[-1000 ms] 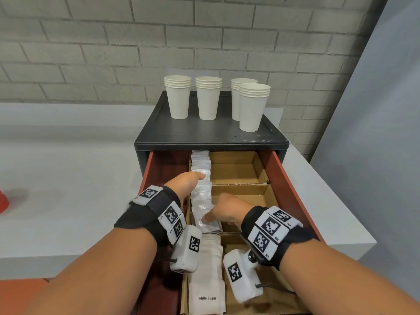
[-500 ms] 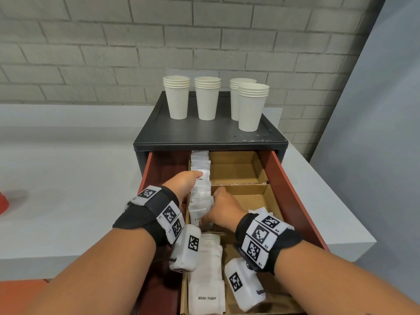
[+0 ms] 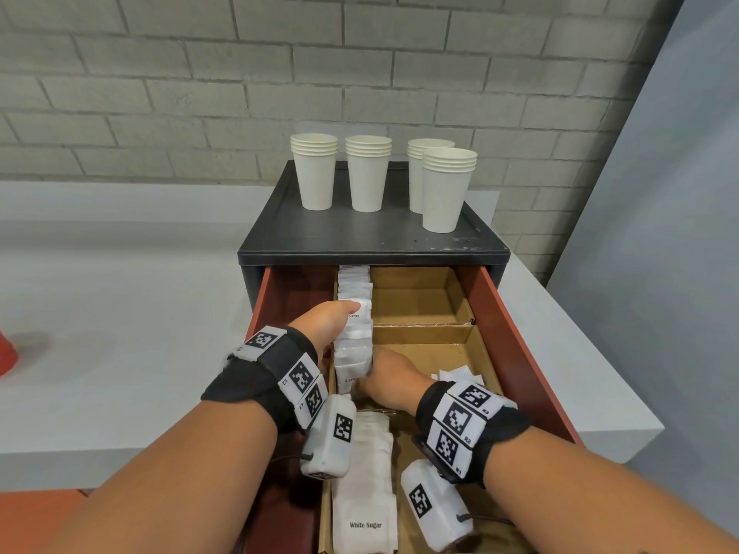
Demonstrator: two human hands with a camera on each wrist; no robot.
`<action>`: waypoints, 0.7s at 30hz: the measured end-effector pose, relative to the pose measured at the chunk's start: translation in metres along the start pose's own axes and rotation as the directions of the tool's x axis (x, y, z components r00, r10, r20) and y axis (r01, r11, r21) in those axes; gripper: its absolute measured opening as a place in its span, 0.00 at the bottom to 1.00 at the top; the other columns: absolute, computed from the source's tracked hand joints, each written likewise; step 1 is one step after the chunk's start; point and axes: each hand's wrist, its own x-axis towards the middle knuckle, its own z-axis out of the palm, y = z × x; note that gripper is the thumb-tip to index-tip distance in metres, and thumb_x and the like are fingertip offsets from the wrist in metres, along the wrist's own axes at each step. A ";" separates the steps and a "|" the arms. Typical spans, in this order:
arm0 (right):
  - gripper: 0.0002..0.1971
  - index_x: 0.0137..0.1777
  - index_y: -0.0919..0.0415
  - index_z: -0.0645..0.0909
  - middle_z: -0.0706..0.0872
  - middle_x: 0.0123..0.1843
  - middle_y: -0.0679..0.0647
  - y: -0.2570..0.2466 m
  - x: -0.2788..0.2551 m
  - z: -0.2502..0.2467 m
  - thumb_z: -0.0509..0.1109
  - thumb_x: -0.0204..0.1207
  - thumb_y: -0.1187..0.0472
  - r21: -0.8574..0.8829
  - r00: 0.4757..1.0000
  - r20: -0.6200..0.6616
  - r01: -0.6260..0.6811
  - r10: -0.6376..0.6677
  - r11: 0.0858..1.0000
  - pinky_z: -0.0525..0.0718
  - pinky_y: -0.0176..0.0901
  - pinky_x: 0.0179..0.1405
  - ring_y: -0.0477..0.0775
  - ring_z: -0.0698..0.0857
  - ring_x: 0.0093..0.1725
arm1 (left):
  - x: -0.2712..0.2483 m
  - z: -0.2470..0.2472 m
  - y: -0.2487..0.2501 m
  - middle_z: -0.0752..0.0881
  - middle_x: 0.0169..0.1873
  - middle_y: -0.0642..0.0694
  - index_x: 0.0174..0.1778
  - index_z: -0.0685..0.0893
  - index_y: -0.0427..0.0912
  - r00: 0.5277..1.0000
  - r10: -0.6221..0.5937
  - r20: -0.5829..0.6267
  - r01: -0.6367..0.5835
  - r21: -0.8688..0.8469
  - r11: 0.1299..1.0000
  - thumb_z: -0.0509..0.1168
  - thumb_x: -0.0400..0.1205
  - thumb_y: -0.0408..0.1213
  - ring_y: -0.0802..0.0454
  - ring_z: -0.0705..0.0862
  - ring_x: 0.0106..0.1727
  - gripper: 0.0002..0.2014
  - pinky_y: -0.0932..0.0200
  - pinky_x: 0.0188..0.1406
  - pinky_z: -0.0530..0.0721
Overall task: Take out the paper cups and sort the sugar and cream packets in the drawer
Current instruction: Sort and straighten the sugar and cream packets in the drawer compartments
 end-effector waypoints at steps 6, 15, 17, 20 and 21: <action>0.15 0.62 0.62 0.81 0.85 0.60 0.61 0.000 -0.003 -0.008 0.68 0.77 0.58 0.102 0.998 0.052 -0.030 0.024 0.994 0.81 0.46 0.55 0.61 0.83 0.59 | -0.001 0.000 0.001 0.62 0.80 0.37 0.81 0.58 0.40 1.000 0.009 0.004 -0.009 0.003 1.000 0.55 0.86 0.48 0.38 0.63 0.79 0.29 0.42 0.77 0.62; 0.19 0.58 0.65 0.81 0.85 0.44 0.56 -0.001 -0.011 -0.042 0.73 0.73 0.53 -0.016 0.981 0.130 -0.141 0.142 0.990 0.81 0.43 0.39 0.53 0.81 0.38 | -0.003 -0.001 0.002 0.62 0.80 0.36 0.81 0.58 0.39 1.000 0.002 -0.007 -0.001 0.025 1.000 0.55 0.86 0.49 0.37 0.64 0.79 0.30 0.41 0.78 0.64; 0.19 0.63 0.66 0.79 0.86 0.55 0.58 0.004 -0.015 -0.063 0.69 0.76 0.56 -0.167 0.980 0.112 -0.145 0.165 0.975 0.83 0.46 0.49 0.56 0.84 0.48 | -0.005 -0.001 0.003 0.63 0.79 0.36 0.81 0.59 0.39 1.000 -0.002 -0.004 0.002 0.039 0.999 0.56 0.86 0.48 0.36 0.64 0.78 0.30 0.40 0.77 0.64; 0.20 0.65 0.64 0.80 0.85 0.62 0.59 0.011 -0.021 -0.082 0.69 0.74 0.58 -0.383 0.944 0.206 -0.163 0.256 0.909 0.83 0.47 0.53 0.57 0.85 0.54 | -0.006 0.000 0.004 0.62 0.80 0.36 0.81 0.58 0.39 1.000 -0.003 -0.015 0.004 0.049 0.999 0.56 0.86 0.47 0.36 0.63 0.79 0.29 0.41 0.76 0.63; 0.21 0.67 0.64 0.79 0.84 0.64 0.59 0.012 -0.023 -0.083 0.69 0.74 0.59 -0.455 0.922 0.254 -0.152 0.291 0.878 0.83 0.47 0.51 0.57 0.84 0.54 | -0.007 0.000 0.005 0.62 0.80 0.36 0.81 0.58 0.39 1.000 0.004 -0.019 -0.003 0.042 0.999 0.56 0.86 0.47 0.36 0.63 0.79 0.29 0.41 0.76 0.63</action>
